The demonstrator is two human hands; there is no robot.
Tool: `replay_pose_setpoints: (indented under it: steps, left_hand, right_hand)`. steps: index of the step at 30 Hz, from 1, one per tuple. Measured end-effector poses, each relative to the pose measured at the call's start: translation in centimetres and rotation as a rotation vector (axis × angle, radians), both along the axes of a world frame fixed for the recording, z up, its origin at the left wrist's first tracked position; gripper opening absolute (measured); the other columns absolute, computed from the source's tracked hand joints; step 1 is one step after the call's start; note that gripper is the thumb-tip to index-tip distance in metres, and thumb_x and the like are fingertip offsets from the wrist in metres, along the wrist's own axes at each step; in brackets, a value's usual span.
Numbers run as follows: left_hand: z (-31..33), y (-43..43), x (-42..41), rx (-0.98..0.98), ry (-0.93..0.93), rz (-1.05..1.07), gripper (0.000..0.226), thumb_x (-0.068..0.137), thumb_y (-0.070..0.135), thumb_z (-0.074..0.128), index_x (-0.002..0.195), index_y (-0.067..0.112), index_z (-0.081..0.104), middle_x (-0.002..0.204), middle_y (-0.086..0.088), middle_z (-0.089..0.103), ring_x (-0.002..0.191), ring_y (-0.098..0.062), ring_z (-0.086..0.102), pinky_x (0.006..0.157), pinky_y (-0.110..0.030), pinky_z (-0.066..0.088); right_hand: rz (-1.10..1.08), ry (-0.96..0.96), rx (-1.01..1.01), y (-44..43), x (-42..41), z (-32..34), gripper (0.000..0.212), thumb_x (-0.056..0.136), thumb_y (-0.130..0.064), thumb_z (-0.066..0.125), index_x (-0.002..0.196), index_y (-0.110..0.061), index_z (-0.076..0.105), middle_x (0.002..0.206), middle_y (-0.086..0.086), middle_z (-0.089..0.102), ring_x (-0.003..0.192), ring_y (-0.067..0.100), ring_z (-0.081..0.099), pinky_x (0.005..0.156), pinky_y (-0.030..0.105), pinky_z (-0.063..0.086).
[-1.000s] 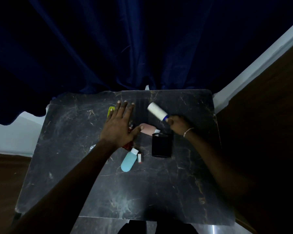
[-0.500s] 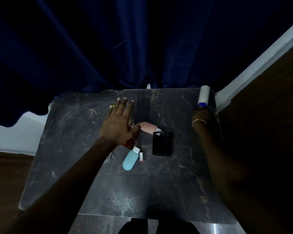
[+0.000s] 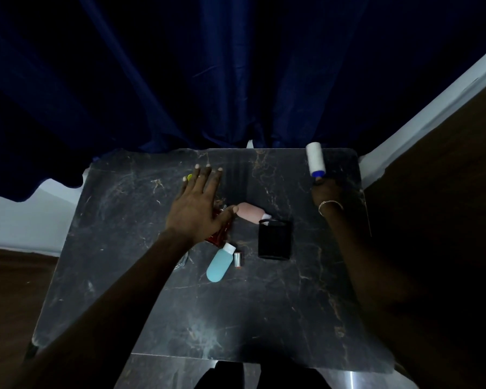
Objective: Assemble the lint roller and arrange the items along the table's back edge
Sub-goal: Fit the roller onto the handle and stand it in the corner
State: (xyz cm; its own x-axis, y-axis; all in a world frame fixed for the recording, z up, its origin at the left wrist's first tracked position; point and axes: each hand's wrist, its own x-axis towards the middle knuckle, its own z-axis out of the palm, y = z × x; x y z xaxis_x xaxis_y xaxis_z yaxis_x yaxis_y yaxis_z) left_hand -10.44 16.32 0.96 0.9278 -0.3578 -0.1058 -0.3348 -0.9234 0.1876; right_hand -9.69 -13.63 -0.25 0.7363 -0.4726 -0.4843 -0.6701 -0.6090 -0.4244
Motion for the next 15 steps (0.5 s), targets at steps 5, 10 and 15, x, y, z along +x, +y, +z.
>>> replay_pose_setpoints:
  steps: [5,10,15]
  left_hand:
    - [0.0,0.2,0.1,0.006,-0.002,0.002,0.096,0.092,0.080,0.034,0.166,0.023,0.009,0.174,-0.009,0.010,0.161,-0.026,0.000,0.127,-0.045,0.002]
    - [-0.3,0.4,0.2,0.014,-0.008,-0.015,0.095,0.093,0.079,0.035,0.165,0.022,0.011,0.173,-0.011,0.012,0.161,-0.027,0.003,0.127,-0.046,0.004]
    - [-0.4,0.5,0.6,0.051,-0.012,-0.044,0.095,0.094,0.078,0.034,0.165,0.022,0.008,0.173,-0.011,0.010,0.161,-0.027,0.000,0.131,-0.050,0.006]
  right_hand:
    - [0.156,0.001,0.070,2.3,-0.1,-0.6,0.037,0.105,-0.018,0.042,0.128,0.003,0.062,0.132,0.026,0.061,0.122,0.038,0.059,0.102,0.040,0.047]
    - [0.397,0.050,0.094,5.0,-1.5,-1.1,0.037,0.106,-0.020,0.040,0.122,0.004,0.062,0.127,0.028,0.062,0.115,0.038,0.060,0.096,0.039,0.048]
    - [0.202,0.010,0.146,3.6,-0.1,-0.5,0.040,0.107,-0.020,0.038,0.128,0.003,0.062,0.131,0.025,0.061,0.121,0.036,0.059,0.100,0.038,0.047]
